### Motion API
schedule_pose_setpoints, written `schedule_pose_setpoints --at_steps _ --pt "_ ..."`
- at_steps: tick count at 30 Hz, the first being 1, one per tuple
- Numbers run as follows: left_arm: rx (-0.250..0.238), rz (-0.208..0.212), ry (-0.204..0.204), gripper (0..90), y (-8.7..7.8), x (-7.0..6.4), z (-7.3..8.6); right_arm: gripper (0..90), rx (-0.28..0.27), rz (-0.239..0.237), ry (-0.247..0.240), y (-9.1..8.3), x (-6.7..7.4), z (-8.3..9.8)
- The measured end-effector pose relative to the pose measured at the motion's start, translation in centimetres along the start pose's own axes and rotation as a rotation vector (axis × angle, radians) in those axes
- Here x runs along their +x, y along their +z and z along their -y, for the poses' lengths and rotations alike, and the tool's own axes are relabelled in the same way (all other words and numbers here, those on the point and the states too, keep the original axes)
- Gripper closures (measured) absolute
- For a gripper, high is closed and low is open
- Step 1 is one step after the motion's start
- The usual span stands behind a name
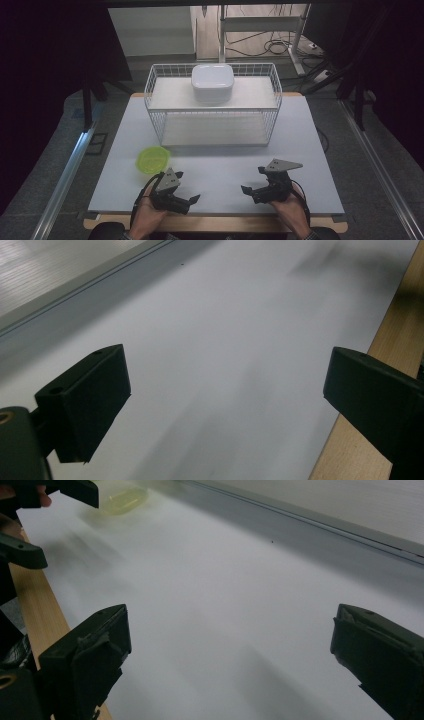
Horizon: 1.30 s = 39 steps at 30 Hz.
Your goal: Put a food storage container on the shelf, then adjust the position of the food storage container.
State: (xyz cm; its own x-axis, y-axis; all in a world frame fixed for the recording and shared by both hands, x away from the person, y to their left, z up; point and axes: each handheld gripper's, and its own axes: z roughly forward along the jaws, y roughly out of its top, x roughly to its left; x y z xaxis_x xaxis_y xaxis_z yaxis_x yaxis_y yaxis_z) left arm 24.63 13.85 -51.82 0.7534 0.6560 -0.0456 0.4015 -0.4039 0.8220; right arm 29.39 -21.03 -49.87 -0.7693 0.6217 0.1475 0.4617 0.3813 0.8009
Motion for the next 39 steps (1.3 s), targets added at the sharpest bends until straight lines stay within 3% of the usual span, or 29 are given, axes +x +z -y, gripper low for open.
schedule_pose_setpoints --at_steps 5,7,10,13,20,23,26,29,37,39 --pt "0.012 -0.015 -0.003 7.2 -0.7 0.2 -0.6 3.3 0.016 0.000 -0.017 0.5 0.2 0.1" --pt "0.007 -0.056 0.008 12.1 -1.1 0.4 -0.9 3.4 0.026 0.000 -0.026 0.6 0.3 0.1" --pt "-0.004 -0.084 0.003 25.1 -1.8 1.1 -1.2 3.6 0.029 0.001 -0.031 0.9 0.5 0.1" --pt "-0.034 -0.079 -0.036 42.6 -2.6 2.4 -1.4 3.6 0.031 0.000 -0.039 0.9 0.6 0.1" --pt "-0.050 -0.116 -0.126 75.8 -4.1 5.3 -1.7 4.5 0.037 -0.012 -0.036 1.4 0.9 0.0" --pt "-0.046 -0.149 -0.133 87.8 -4.7 6.3 -1.9 4.6 0.048 -0.021 -0.052 1.9 1.3 -0.1" --pt "-0.053 -0.182 -0.137 89.9 -5.4 7.7 -1.9 4.6 0.062 -0.022 -0.069 2.2 1.6 -0.1" --pt "-0.066 -0.195 -0.183 90.0 -6.2 9.2 -1.4 4.9 0.067 -0.019 -0.065 2.2 1.6 -0.1" --pt "-0.080 -0.319 -0.272 89.9 -8.1 12.9 1.1 5.3 0.073 -0.021 -0.061 2.4 1.7 -0.1" --pt "-0.081 -0.331 -0.298 89.9 -8.2 13.5 1.6 5.3 0.081 -0.018 -0.063 2.5 1.7 -0.1"
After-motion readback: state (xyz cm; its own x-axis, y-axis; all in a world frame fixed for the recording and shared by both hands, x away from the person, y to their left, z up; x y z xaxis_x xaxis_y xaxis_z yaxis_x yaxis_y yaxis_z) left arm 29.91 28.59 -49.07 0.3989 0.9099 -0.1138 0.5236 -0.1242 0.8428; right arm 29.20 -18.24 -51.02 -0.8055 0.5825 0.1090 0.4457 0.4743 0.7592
